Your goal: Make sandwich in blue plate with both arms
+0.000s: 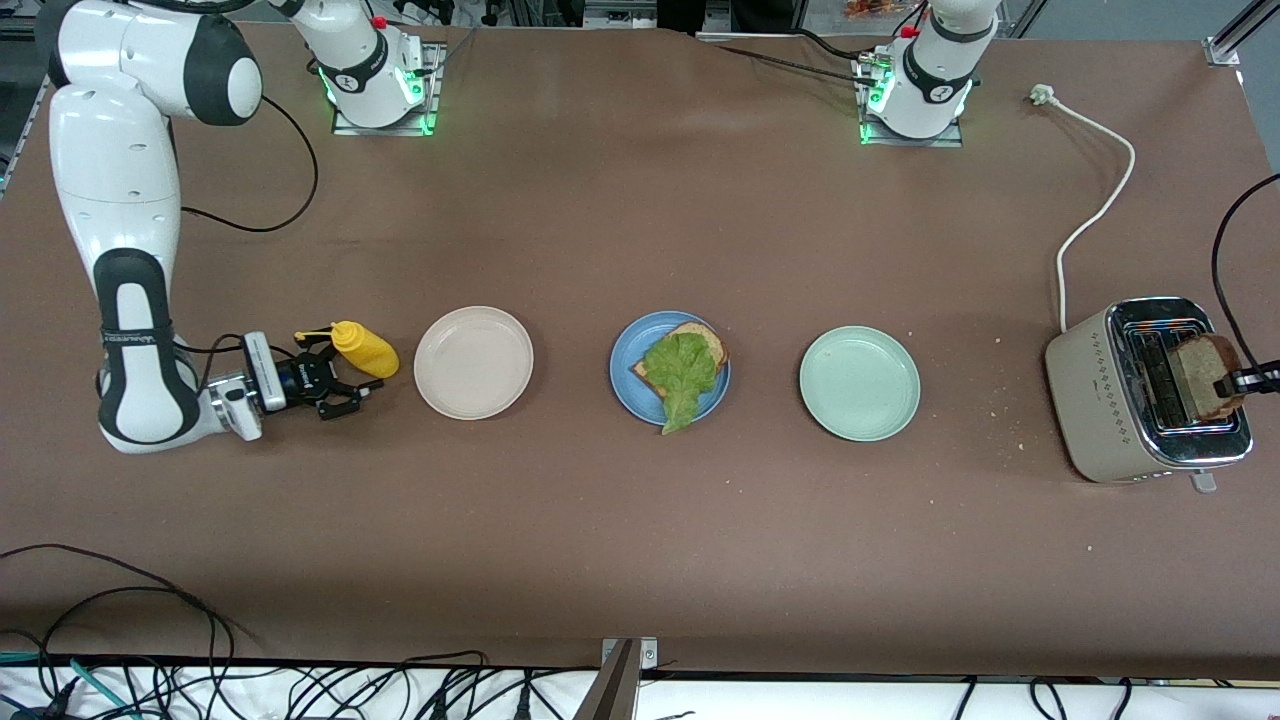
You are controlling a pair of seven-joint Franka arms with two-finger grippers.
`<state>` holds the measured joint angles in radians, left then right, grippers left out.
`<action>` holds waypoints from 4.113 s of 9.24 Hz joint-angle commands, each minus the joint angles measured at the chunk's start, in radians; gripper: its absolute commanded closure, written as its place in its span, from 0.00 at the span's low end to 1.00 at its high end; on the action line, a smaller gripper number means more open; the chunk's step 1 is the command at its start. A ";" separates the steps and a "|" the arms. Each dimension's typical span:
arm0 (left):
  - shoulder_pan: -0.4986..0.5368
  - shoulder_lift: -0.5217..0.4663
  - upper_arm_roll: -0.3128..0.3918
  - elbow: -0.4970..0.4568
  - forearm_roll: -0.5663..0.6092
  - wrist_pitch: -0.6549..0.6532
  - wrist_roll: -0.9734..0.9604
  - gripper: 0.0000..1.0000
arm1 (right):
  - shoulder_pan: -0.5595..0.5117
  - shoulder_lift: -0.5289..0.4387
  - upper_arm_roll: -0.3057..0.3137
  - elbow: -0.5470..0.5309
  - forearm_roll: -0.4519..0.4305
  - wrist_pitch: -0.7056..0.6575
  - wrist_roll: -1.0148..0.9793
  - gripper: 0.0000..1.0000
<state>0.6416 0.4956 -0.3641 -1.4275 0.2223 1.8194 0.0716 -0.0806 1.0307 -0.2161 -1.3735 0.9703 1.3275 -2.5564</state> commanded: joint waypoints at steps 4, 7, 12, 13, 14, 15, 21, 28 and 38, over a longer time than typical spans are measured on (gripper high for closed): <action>0.000 -0.159 -0.074 0.012 -0.030 -0.124 0.010 1.00 | -0.027 -0.076 -0.184 0.020 0.005 -0.007 0.244 0.00; -0.002 -0.152 -0.136 -0.010 -0.209 -0.164 -0.158 1.00 | -0.019 -0.208 -0.226 0.030 -0.042 -0.014 0.569 0.00; -0.055 -0.130 -0.168 -0.173 -0.626 -0.087 -0.306 1.00 | 0.065 -0.404 -0.224 0.096 -0.238 -0.014 1.158 0.00; -0.101 -0.130 -0.171 -0.201 -0.664 -0.036 -0.361 1.00 | 0.088 -0.423 -0.226 0.096 -0.263 -0.014 1.208 0.00; -0.153 -0.130 -0.171 -0.241 -0.739 0.039 -0.410 1.00 | 0.093 -0.435 -0.226 0.096 -0.290 -0.011 1.231 0.00; -0.212 -0.135 -0.177 -0.290 -0.795 0.134 -0.442 1.00 | 0.108 -0.449 -0.226 0.105 -0.327 -0.013 1.258 0.00; -0.564 -0.060 -0.200 -0.413 -0.886 0.809 -0.761 1.00 | 0.107 -0.775 0.039 -0.117 -0.759 0.169 1.943 0.00; -0.717 0.020 -0.200 -0.464 -0.945 1.135 -0.800 1.00 | 0.074 -1.127 0.156 -0.562 -0.943 0.465 2.383 0.00; -0.729 0.037 -0.199 -0.567 -0.942 1.158 -0.765 1.00 | 0.079 -1.043 0.176 -0.383 -0.955 0.440 2.533 0.00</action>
<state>-0.0837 0.5399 -0.5655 -1.9674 -0.6854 2.9612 -0.7300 0.0060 0.0080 -0.0455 -1.8009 0.0287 1.8002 -0.0351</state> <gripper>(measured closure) 0.907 0.000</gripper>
